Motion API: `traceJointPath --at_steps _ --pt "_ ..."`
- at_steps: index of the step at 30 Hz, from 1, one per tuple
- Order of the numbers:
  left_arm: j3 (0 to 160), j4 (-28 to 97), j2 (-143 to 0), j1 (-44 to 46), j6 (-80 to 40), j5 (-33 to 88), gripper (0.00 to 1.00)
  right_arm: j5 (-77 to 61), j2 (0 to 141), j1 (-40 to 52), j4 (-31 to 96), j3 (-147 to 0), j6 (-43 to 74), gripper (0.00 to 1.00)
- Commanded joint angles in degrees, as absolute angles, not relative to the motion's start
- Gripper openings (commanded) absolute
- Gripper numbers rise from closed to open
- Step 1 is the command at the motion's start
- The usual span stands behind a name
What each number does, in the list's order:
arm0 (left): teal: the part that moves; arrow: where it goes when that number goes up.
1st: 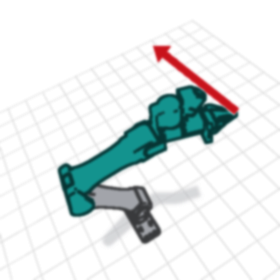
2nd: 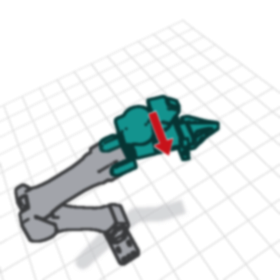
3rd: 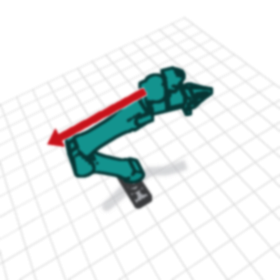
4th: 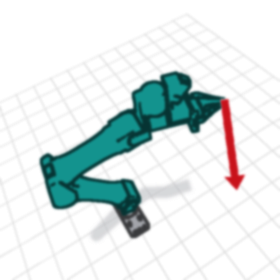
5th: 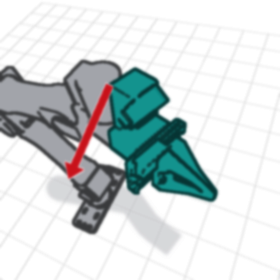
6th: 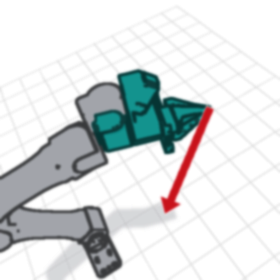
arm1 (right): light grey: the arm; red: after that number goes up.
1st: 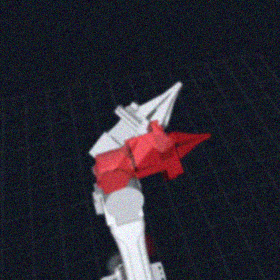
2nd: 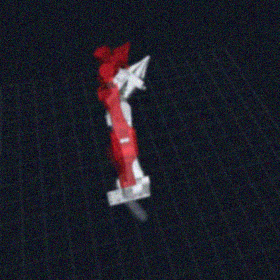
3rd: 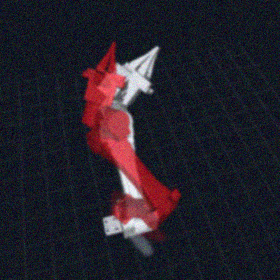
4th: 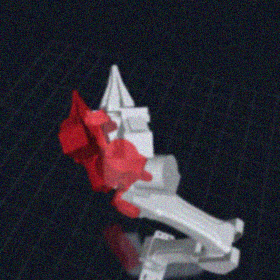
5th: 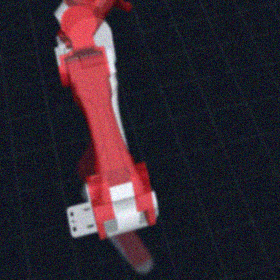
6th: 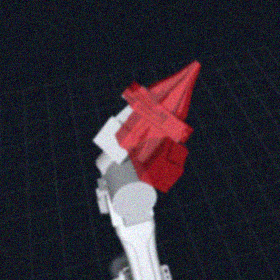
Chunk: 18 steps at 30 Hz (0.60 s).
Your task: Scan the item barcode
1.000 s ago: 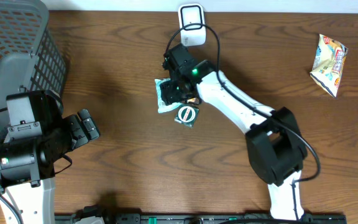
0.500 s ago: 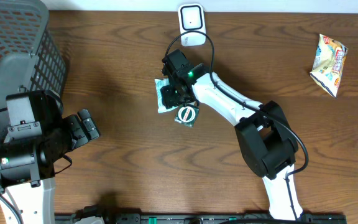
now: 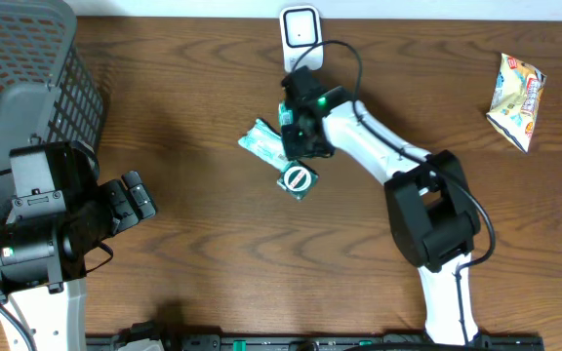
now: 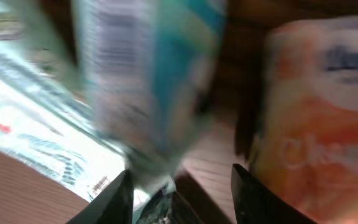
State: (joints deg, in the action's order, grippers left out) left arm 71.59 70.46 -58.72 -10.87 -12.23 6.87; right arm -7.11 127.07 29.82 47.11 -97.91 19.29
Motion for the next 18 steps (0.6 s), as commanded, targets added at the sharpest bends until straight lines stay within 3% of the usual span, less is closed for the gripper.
traceJointPath --at_steps 1,18 --pt "71.44 70.48 -58.72 -11.18 -12.78 5.93 0.98 -11.09 124.97 28.91 47.88 -99.72 17.56 0.45" --pt "71.44 70.48 -58.72 -11.18 -12.78 5.93 0.98 -16.62 122.45 33.34 46.81 -103.74 12.25 0.45"
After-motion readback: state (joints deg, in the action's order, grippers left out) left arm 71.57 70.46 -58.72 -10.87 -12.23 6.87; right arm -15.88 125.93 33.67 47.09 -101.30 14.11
